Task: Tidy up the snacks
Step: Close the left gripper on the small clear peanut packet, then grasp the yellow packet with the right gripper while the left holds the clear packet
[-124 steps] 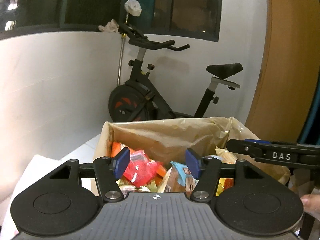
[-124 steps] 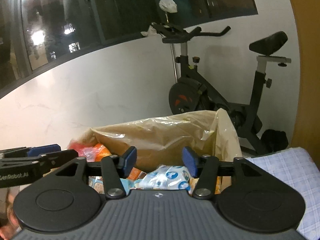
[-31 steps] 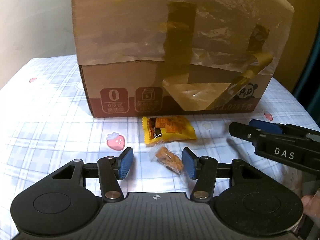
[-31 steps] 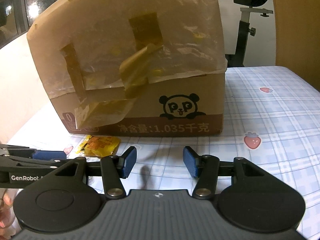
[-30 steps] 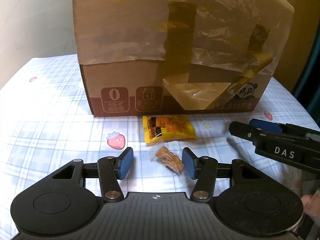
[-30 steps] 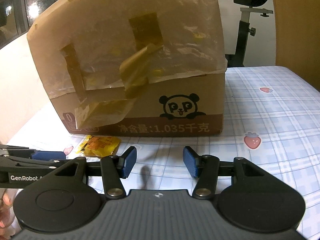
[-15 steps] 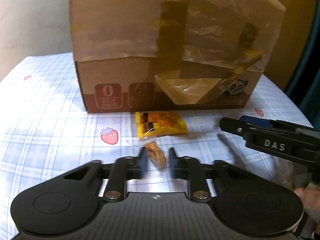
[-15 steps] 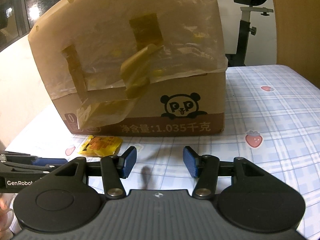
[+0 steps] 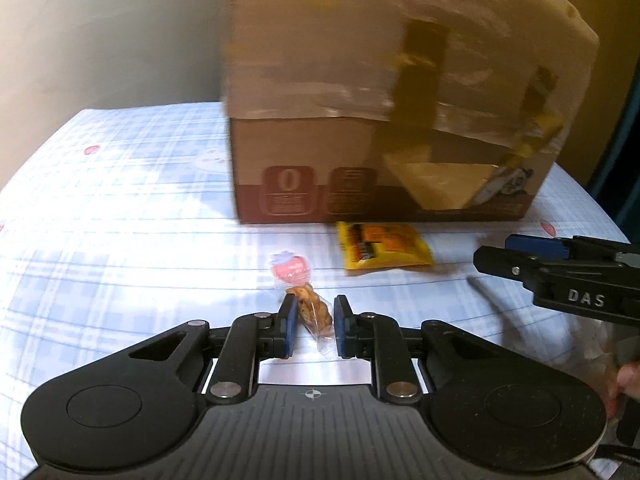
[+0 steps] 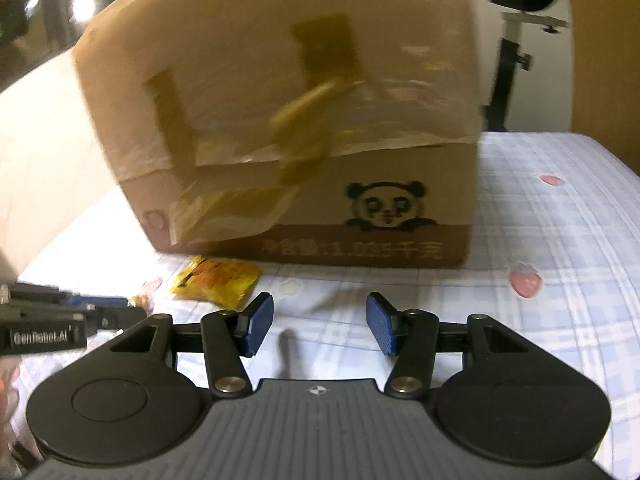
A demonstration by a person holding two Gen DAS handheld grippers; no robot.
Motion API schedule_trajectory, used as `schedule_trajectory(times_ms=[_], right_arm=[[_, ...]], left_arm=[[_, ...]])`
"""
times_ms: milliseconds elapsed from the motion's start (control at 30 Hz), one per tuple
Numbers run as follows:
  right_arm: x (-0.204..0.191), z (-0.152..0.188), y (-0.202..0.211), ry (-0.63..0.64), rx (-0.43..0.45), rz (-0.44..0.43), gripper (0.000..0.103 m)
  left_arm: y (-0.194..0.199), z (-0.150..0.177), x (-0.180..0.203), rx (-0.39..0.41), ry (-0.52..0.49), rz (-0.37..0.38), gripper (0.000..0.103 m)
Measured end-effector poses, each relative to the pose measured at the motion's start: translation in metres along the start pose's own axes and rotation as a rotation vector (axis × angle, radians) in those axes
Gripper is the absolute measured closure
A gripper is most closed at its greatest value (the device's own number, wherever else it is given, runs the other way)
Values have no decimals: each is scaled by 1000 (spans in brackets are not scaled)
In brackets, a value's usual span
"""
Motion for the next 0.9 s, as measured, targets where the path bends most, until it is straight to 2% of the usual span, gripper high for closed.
schedule_trajectory(times_ms=[133, 267, 400, 500, 600, 733, 900], right_arm=[[-21, -12, -1, 112, -3, -46, 48], [-49, -26, -13, 269, -44, -101, 48], [-68, -34, -30, 374, -82, -82, 48], [-69, -41, -39, 367, -89, -61, 48], [-68, -47, -46, 330, -93, -76, 48], [-73, -50, -55, 364, -122, -69, 47], [-76, -48, -63, 392, -139, -77, 37]], left_arm=[[2, 1, -16, 6, 28, -11, 83], [1, 2, -25, 11, 71, 18, 82], [-1, 0, -25, 15, 72, 30, 82], [-3, 0, -28, 22, 78, 45, 81], [-3, 4, -29, 27, 90, 51, 81], [-1, 6, -28, 32, 91, 42, 80], [-1, 8, -26, 40, 86, 31, 80]])
Point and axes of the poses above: each gripper's, at about its wrist camera, not at the fingertips, and y roughly against the way its jaws point, x to its right, z to its underside, the point moved 3 cm from there along -y, roughly the way its jaws point, and after that the axes turned 14 degrees about -x, right-handed, at the moved point
